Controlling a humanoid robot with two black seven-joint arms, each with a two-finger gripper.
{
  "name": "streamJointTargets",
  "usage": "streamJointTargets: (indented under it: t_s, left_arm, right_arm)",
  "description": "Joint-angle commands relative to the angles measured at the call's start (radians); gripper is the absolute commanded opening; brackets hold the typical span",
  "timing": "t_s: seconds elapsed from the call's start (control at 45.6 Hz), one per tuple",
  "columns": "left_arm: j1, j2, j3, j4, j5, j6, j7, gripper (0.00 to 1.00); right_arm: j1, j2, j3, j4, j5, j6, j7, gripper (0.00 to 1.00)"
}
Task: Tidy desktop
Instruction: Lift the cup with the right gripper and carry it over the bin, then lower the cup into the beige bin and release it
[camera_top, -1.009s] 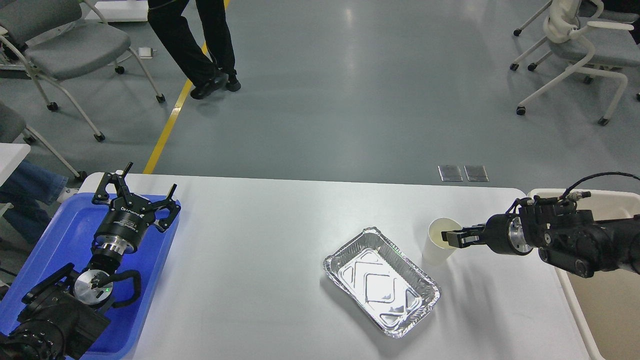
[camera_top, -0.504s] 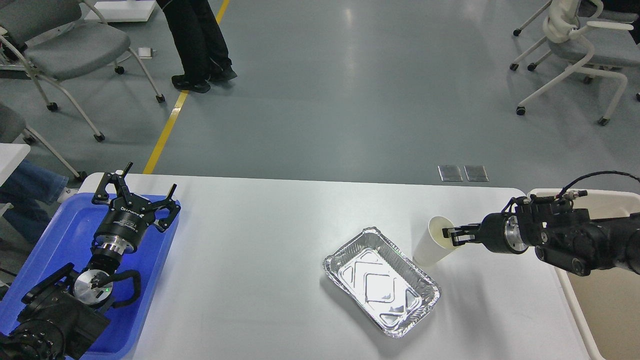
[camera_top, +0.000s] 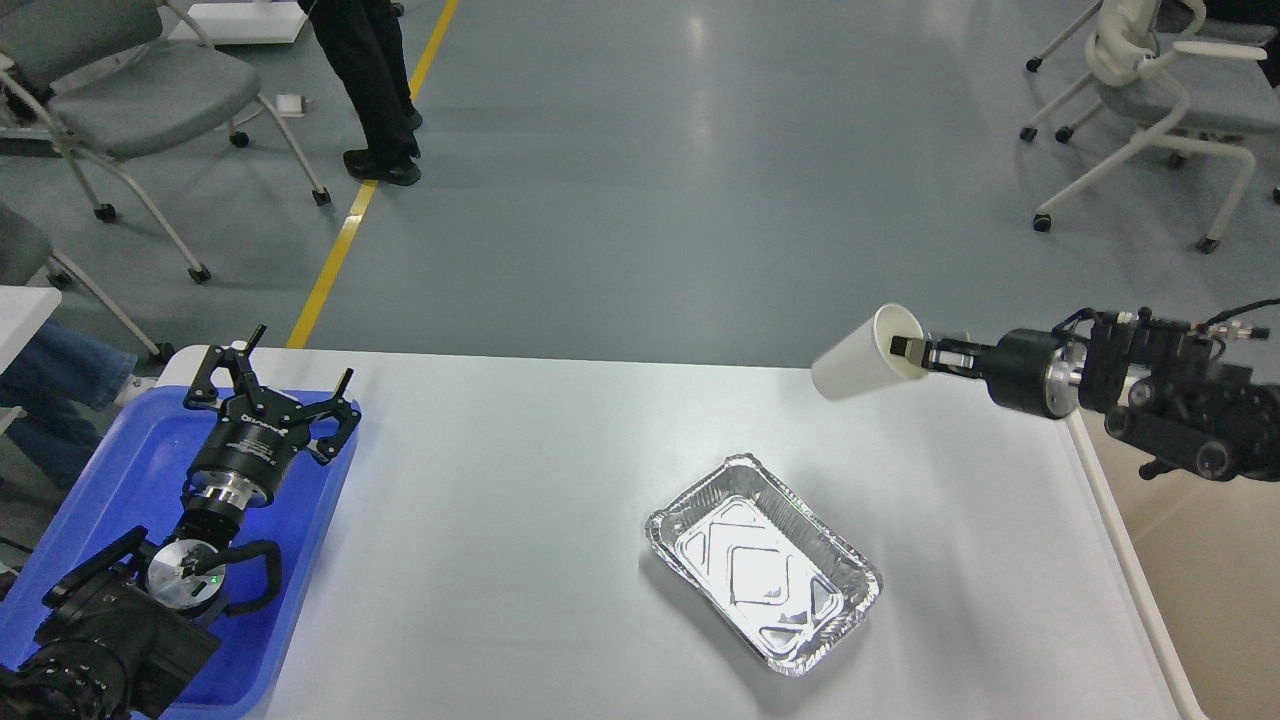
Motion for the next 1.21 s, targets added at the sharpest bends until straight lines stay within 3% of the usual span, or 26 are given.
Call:
streamJointTargets:
  t_s: [0.0, 0.526, 0.724, 0.789, 1.184]
  left_arm:
    - [0.000, 0.000, 0.000, -0.001, 0.000, 0.000, 0.000, 1.00]
    - [0.000, 0.000, 0.000, 0.001, 0.000, 0.000, 0.000, 1.00]
    - [0.000, 0.000, 0.000, -0.001, 0.000, 0.000, 0.000, 1.00]
    - [0.000, 0.000, 0.000, -0.001, 0.000, 0.000, 0.000, 1.00]
    - [0.000, 0.001, 0.000, 0.001, 0.000, 0.000, 0.000, 1.00]
  right_arm:
    - [0.019, -0.098, 0.158, 0.040, 0.170, 0.003, 0.012, 0.00]
    - [-0.030, -0.288, 0.171, -0.001, 0.653, -0.017, 0.004, 0.00]
    - [-0.135, -0.282, 0.154, -0.191, 0.843, -0.026, -0.018, 0.00]
    - [-0.174, -0.276, 0.152, -0.274, 0.863, -0.026, -0.059, 0.00]
    - [-0.358, -0.196, 0.171, -0.569, 0.896, -0.090, -0.410, 0.00]
